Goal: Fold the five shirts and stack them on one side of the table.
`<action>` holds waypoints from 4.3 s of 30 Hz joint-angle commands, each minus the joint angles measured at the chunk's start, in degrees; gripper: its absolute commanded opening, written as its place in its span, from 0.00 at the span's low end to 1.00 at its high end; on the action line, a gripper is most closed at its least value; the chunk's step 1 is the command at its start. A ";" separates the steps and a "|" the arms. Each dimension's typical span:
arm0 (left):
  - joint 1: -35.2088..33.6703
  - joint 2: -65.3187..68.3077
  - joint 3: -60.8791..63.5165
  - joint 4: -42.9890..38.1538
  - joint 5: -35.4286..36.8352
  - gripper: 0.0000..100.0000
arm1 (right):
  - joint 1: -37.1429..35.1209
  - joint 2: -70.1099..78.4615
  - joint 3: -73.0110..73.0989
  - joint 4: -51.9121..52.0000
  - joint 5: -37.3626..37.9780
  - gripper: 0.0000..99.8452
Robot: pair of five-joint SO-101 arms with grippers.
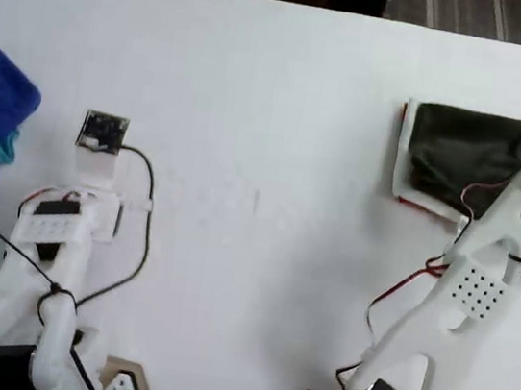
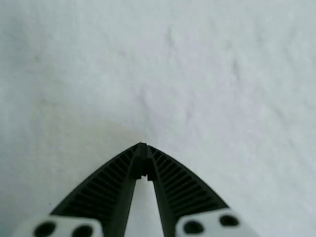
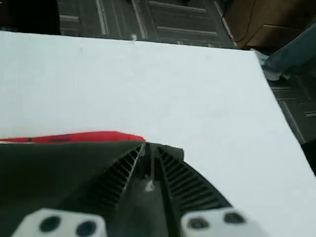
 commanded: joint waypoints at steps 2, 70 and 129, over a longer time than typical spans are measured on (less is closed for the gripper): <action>-0.18 -1.58 -0.22 -0.70 0.35 0.03 | -0.75 -4.53 -1.93 5.58 -0.26 0.02; -0.18 -1.58 0.48 -0.79 0.44 0.03 | -16.92 -105.98 122.02 13.67 4.48 0.02; -19.08 -1.67 -7.43 9.58 -10.20 0.03 | -21.49 -116.53 176.35 -32.57 4.48 0.02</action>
